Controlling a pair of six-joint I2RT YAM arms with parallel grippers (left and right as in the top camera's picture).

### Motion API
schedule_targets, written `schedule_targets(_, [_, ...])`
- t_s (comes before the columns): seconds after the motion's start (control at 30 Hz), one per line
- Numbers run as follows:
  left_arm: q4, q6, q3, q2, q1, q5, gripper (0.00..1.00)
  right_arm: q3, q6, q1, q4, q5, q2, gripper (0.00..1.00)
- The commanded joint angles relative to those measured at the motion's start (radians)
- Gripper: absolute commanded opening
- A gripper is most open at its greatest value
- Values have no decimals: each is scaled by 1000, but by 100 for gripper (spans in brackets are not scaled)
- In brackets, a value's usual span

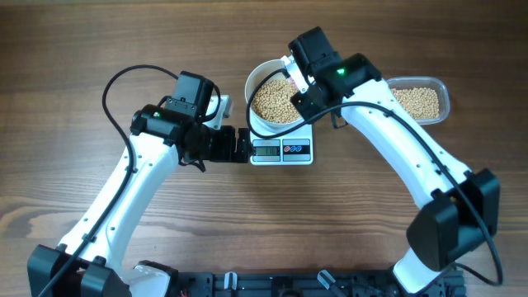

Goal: Scoop item into bowl and weigh 150g on scale
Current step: 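Tip the scoop to pour soybeans into the white bowl, then carry the empty scoop right back to the soybean tub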

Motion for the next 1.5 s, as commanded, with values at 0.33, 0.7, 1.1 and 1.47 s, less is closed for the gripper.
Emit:
schedule_targets(0.33, [0,20,-2,6,3,11,100,46,-61,49,16,79,-99,4])
schedule_targets(0.7, [0,19,-2,6,3,11,100,46,74,-119,33,-389,-99,4])
schedule_targets(1.1, [0,20,-2,6,3,11,100,45,32,-591,-188,-959,-100,4])
schedule_targets(1.47, [0,20,-2,6,3,11,100,43,112,-691,-253,-599,-100,4])
